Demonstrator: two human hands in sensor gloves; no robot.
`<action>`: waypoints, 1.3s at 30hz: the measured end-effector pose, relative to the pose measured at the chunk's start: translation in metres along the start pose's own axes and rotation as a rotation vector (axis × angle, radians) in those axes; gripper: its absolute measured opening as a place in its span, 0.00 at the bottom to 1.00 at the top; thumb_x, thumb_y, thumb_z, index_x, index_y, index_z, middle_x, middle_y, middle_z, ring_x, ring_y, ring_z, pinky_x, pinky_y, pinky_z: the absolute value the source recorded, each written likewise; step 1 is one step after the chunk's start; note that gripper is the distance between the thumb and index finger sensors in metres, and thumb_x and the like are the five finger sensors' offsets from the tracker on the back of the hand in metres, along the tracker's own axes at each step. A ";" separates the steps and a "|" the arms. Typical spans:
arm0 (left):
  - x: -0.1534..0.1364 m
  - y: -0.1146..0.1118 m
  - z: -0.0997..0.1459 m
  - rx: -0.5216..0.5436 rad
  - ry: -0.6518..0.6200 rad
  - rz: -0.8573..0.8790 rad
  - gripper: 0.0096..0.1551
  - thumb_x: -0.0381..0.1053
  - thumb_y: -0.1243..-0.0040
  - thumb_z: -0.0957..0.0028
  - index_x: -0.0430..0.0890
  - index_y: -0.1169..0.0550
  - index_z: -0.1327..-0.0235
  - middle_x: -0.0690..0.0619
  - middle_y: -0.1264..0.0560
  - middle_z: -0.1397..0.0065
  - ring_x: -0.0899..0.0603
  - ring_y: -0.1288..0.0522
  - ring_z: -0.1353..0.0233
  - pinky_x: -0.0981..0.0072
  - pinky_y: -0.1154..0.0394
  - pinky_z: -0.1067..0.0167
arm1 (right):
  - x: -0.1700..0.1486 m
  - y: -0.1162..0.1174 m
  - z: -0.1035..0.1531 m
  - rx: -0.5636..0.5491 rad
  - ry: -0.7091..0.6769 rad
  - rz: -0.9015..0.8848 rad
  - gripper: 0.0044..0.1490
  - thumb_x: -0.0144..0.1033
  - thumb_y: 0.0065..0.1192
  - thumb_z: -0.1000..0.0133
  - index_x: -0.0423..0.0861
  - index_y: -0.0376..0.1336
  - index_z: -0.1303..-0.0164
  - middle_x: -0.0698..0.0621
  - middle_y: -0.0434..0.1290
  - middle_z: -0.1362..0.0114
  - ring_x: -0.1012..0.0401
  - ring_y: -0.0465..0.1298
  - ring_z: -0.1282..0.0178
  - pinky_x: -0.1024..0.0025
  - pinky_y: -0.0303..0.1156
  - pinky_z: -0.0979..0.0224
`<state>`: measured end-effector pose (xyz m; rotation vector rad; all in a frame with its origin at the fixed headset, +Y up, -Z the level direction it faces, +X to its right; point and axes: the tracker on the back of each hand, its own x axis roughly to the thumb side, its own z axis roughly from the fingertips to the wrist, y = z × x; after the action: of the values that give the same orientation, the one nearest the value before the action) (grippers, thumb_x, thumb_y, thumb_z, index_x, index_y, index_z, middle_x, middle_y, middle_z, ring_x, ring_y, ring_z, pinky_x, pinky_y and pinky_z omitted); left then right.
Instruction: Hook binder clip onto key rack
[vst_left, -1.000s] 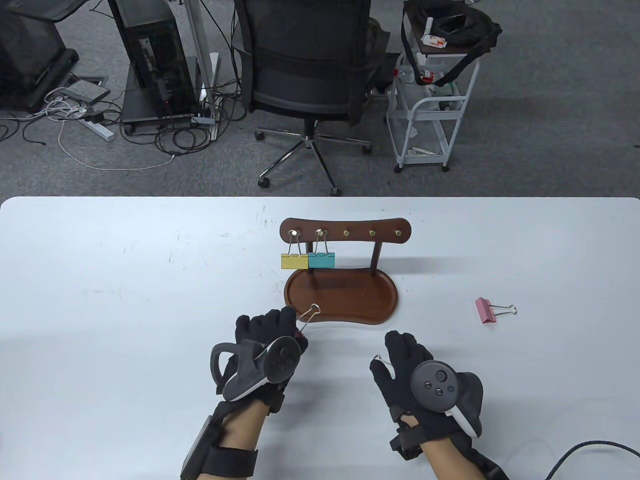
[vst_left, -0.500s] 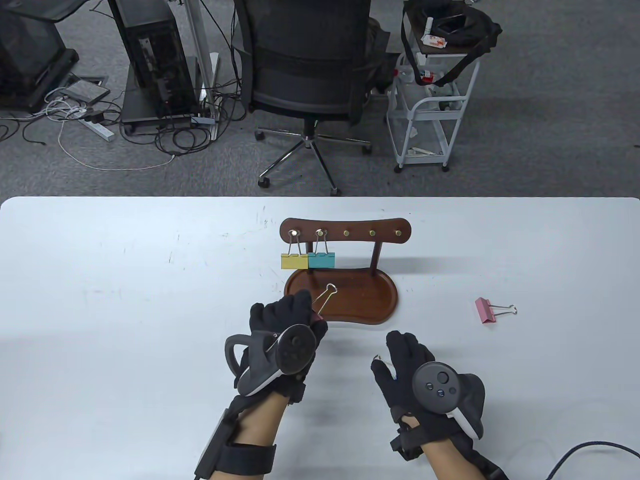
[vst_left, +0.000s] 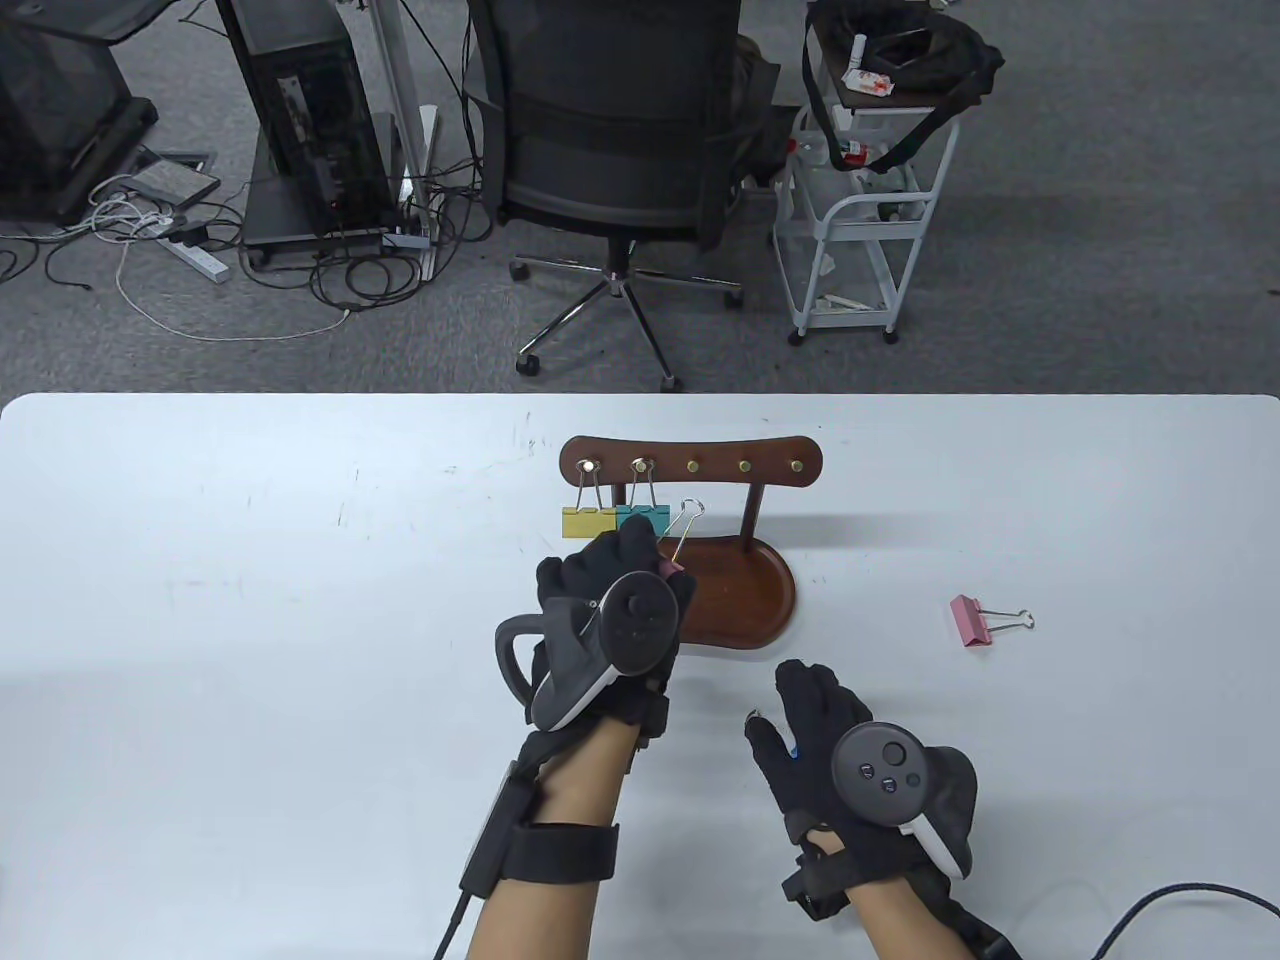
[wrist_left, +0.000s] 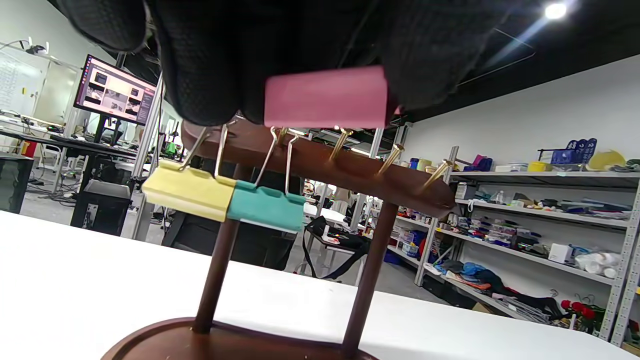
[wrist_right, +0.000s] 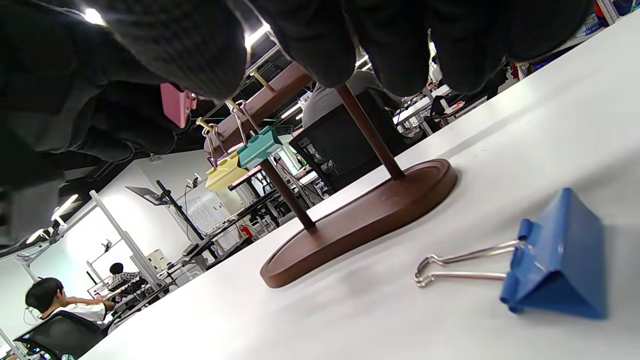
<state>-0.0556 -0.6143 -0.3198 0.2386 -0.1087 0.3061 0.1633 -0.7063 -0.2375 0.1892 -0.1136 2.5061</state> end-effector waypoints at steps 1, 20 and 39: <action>0.002 0.000 -0.003 0.002 0.004 0.001 0.44 0.60 0.34 0.42 0.33 0.27 0.21 0.33 0.24 0.25 0.24 0.23 0.32 0.21 0.38 0.31 | -0.001 0.000 0.000 0.000 0.002 -0.001 0.48 0.52 0.59 0.37 0.33 0.56 0.15 0.23 0.61 0.18 0.25 0.62 0.26 0.28 0.59 0.31; 0.017 -0.008 -0.031 -0.009 0.088 -0.077 0.44 0.59 0.34 0.41 0.32 0.27 0.21 0.32 0.25 0.26 0.23 0.23 0.33 0.20 0.38 0.32 | -0.002 0.000 -0.001 0.009 0.015 -0.004 0.48 0.52 0.59 0.37 0.32 0.57 0.16 0.23 0.61 0.18 0.25 0.62 0.26 0.28 0.59 0.31; 0.016 -0.029 -0.040 -0.047 0.118 -0.099 0.45 0.59 0.34 0.41 0.31 0.28 0.21 0.31 0.25 0.26 0.23 0.23 0.33 0.21 0.38 0.32 | -0.003 0.000 -0.002 0.021 0.020 -0.018 0.48 0.52 0.59 0.37 0.32 0.57 0.16 0.23 0.61 0.18 0.25 0.62 0.26 0.28 0.59 0.31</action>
<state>-0.0288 -0.6266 -0.3625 0.1782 0.0129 0.2185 0.1654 -0.7072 -0.2395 0.1732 -0.0771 2.4914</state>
